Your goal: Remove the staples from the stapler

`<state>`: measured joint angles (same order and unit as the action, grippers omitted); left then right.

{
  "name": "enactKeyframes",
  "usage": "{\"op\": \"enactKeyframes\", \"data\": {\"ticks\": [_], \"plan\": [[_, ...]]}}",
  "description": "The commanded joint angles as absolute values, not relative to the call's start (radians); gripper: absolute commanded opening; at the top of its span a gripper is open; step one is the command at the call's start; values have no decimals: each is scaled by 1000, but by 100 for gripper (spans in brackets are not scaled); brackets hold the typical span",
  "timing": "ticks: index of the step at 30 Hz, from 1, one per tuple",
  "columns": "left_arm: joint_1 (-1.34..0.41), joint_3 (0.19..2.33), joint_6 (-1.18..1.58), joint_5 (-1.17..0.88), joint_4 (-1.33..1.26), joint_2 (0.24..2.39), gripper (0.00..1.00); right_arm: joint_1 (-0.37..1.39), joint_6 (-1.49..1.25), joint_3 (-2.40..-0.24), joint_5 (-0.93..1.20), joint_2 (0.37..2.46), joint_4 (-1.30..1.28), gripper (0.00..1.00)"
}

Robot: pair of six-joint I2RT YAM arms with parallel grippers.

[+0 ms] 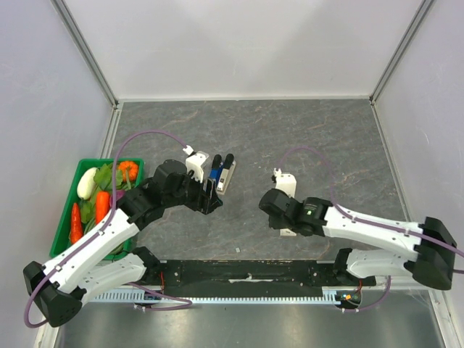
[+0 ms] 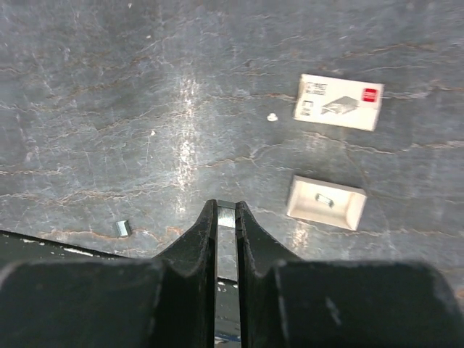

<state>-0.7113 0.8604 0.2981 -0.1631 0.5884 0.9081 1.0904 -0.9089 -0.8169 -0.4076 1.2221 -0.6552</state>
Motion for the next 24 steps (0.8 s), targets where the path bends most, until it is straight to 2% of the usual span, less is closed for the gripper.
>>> {"op": "enactKeyframes", "data": {"ticks": [1,10,24], "plan": [[-713,856,319,-163,560,887,71,1095,-965,-813,-500,1114,-793,11],[-712,856,321,-158,560,890,71,1091,-1020,-692,-538,1069,-804,13],[-713,856,322,-158,558,899,71,1014,-974,-607,-495,1137,-686,15]]}}
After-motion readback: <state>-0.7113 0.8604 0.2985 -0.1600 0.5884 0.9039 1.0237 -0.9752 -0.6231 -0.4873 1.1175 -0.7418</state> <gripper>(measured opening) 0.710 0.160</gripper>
